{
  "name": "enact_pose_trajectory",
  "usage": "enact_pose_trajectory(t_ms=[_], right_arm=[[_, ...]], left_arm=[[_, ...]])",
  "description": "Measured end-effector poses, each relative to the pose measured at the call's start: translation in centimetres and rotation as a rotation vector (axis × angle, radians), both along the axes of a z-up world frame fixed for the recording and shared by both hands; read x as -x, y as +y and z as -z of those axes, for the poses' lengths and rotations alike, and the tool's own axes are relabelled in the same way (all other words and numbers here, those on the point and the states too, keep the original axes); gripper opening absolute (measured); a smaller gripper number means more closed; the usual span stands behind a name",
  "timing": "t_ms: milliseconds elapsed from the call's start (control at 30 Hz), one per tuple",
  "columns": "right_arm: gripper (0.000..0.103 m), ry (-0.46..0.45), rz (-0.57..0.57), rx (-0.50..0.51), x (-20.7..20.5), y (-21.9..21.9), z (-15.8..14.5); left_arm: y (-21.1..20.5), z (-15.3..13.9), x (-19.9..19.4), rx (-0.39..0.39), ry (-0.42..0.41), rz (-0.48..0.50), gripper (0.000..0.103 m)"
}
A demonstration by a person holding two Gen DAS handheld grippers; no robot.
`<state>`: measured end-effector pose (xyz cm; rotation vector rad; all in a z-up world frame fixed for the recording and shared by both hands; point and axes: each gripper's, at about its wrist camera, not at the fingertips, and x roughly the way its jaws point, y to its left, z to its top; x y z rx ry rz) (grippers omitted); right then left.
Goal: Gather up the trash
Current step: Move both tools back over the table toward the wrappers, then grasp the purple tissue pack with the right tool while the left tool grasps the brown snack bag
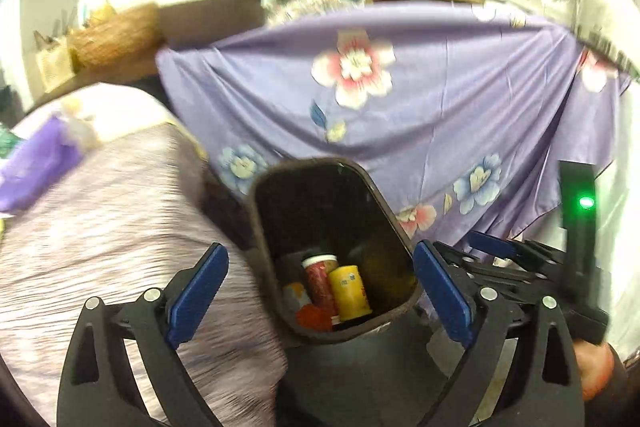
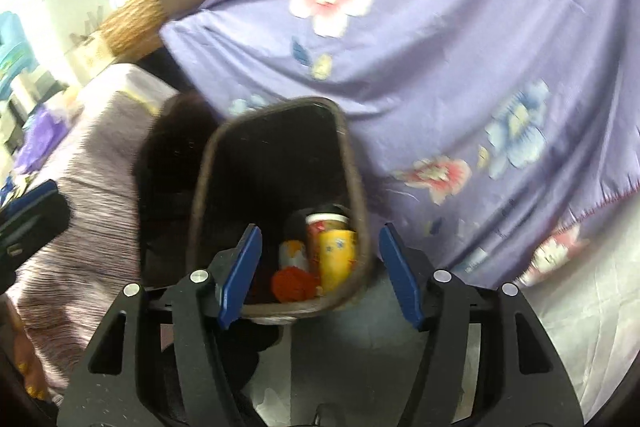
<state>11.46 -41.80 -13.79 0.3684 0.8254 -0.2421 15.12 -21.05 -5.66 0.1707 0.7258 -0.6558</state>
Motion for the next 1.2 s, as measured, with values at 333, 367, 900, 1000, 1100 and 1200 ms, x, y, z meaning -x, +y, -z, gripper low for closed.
enact_pose_trajectory(t_ms=[333, 367, 900, 1000, 1100, 1200], right_arm=[[0.073, -0.103, -0.243, 0.013, -3.9, 9.5, -5.3], [0.073, -0.110, -0.280, 0.008, -4.4, 10.9, -5.7], [0.074, -0.146, -0.548, -0.183, -14.0, 24.6, -10.3], [0.074, -0.103, -0.528, -0.283, -17.7, 25.8, -10.1], [0.074, -0.056, -0.486, -0.390, -21.0, 26.8, -9.5], [0.074, -0.030, -0.444, -0.464, -23.4, 27.5, -8.8]], left_arm=[[14.3, -4.9, 0.7, -0.026, -0.100, -0.241, 0.097], [16.0, -5.0, 0.6, -0.037, -0.107, -0.273, 0.098], [37.2, -3.9, -3.3, -0.099, -0.038, -0.642, 0.097], [37.9, -4.0, -4.8, -0.121, -0.038, -0.614, 0.097], [38.6, -3.9, -5.9, -0.135, -0.032, -0.573, 0.098], [38.9, -3.8, -7.0, -0.134, -0.019, -0.522, 0.098]])
